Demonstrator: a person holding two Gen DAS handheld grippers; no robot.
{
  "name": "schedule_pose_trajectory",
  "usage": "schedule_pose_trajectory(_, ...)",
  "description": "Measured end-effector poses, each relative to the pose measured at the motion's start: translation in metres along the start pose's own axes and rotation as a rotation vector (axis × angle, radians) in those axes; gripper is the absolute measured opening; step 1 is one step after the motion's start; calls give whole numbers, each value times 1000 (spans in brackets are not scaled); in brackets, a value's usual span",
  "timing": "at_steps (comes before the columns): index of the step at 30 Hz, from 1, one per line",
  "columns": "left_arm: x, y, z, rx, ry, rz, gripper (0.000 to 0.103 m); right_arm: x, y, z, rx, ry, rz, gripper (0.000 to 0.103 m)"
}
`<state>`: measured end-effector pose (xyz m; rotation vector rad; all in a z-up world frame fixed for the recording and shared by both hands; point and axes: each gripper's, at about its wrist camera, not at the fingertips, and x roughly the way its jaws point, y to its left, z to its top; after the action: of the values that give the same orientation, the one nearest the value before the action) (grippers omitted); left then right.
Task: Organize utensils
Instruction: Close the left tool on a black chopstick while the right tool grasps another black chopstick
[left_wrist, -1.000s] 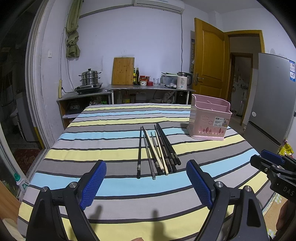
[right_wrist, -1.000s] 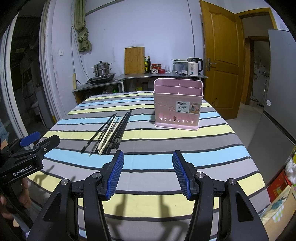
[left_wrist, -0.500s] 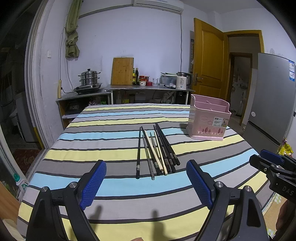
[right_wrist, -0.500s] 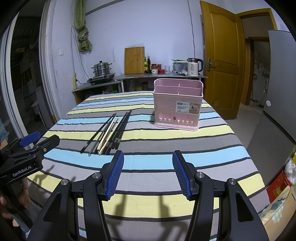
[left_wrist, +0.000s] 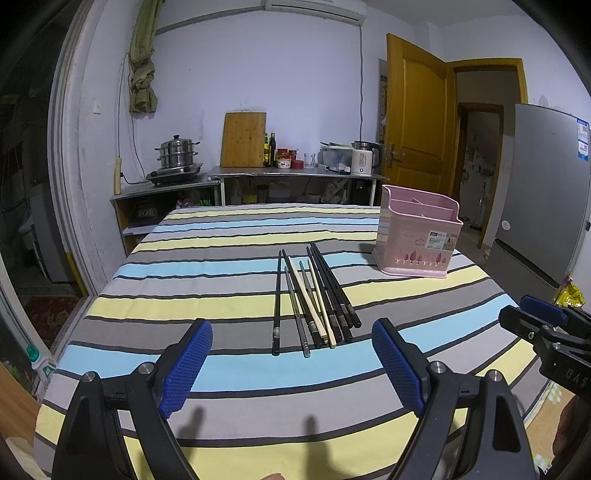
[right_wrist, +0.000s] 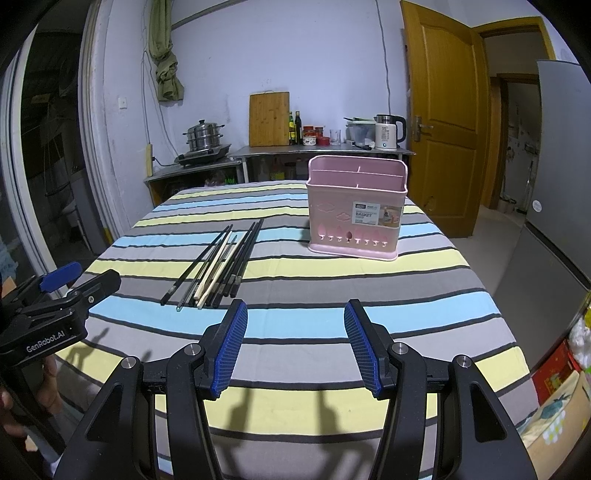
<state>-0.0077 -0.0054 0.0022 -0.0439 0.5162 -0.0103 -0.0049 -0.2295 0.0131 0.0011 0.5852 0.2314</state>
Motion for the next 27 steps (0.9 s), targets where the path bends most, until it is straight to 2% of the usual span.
schedule_pose_trajectory(5, 12, 7, 3, -30, 48, -30, 88, 9, 0, 3, -3, 18, 11, 56)
schedule_pose_trajectory(11, 53, 26, 13, -38, 149, -19, 88, 32, 2, 15, 7, 41, 47, 56)
schedule_pose_trajectory(13, 69, 32, 17, -49, 181, -23, 84, 42, 3, 21, 4, 49, 62, 55)
schedule_pose_trajectory(18, 123, 47, 27, -55, 292, -18, 65, 72, 12, 35, -18, 90, 89, 55)
schedule_pose_trajectory(23, 168, 55, 39, -60, 355, -46, 58, 114, 23, 48, -35, 148, 116, 55)
schedule_pose_trajectory(27, 199, 53, 47, -47, 406, -62, 48, 149, 33, 57, -38, 202, 150, 45)
